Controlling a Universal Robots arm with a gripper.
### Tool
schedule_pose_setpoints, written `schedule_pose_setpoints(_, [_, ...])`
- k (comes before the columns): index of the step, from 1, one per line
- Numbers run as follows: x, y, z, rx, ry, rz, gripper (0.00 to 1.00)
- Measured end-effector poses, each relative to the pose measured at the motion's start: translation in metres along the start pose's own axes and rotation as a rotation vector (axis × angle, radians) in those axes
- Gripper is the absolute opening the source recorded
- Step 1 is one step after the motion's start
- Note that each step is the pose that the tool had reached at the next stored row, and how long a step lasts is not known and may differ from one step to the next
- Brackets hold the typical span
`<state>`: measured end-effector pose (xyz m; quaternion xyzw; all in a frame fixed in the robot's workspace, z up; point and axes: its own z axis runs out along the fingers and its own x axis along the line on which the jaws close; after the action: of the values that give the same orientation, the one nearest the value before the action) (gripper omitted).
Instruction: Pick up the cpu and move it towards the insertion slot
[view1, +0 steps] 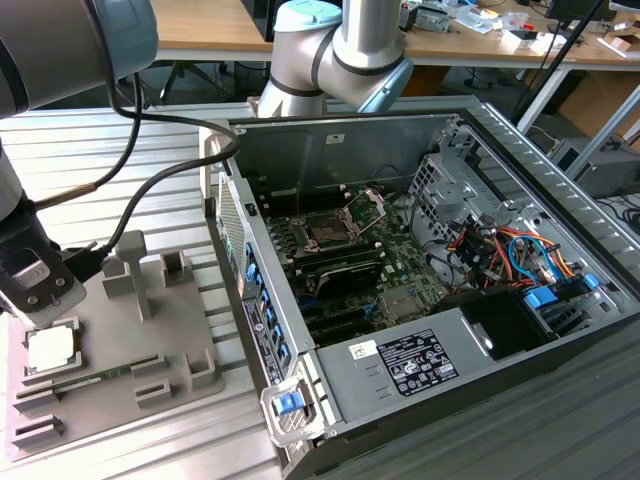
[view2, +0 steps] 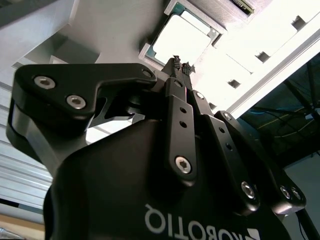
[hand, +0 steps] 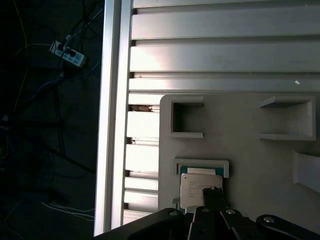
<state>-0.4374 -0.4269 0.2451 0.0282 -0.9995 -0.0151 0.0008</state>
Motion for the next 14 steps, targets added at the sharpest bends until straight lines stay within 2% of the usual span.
schedule_pose_setpoints(14, [0.0023,-0.0035,0.0008,0.0,0.0,0.0,0.11])
